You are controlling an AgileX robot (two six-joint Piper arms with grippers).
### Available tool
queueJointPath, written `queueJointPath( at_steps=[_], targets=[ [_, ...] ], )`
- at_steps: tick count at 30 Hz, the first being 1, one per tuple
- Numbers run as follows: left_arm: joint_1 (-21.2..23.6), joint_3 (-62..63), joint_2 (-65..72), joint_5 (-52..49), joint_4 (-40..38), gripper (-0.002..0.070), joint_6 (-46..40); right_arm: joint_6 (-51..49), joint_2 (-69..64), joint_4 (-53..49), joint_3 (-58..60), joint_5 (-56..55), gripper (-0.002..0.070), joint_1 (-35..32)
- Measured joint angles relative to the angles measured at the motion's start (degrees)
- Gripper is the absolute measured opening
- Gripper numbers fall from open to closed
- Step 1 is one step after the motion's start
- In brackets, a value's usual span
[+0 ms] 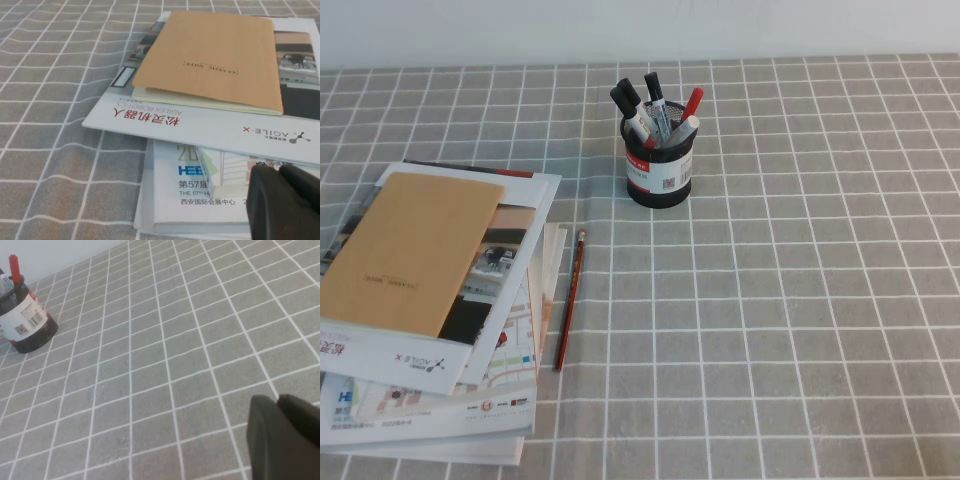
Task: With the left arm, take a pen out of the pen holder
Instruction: 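Take a marker out of the pen holder and lay it on the table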
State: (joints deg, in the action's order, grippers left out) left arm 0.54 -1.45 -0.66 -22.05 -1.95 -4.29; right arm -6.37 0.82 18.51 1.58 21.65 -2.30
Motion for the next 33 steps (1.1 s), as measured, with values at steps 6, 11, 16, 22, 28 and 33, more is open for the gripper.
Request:
queueJointPath(
  at_steps=[6,11,16,22,28,33],
  targets=[
    [0.00,0.00,0.00,0.00,0.00,-0.0003,0.00,0.00,0.00,0.00,0.00,0.00,-0.0013,0.00],
    [0.00,0.00,0.00,0.00,0.00,-0.0003,0.00,0.00,0.00,0.00,0.00,0.00,-0.0013,0.00],
    [0.00,0.00,0.00,0.00,0.00,-0.0003,0.00,0.00,0.00,0.00,0.00,0.00,-0.0013,0.00],
    [0.00,0.00,0.00,0.00,0.00,-0.0003,0.00,0.00,0.00,0.00,0.00,0.00,-0.0013,0.00],
    [0.00,0.00,0.00,0.22,-0.27,-0.0003,0.00,0.00,0.00,0.00,0.00,0.00,-0.0013,0.00],
    [0.00,0.00,0.00,5.65,-7.15,-0.0004,3.42,0.00,0.00,0.00,0.00,0.00,-0.0013,0.00]
  ],
)
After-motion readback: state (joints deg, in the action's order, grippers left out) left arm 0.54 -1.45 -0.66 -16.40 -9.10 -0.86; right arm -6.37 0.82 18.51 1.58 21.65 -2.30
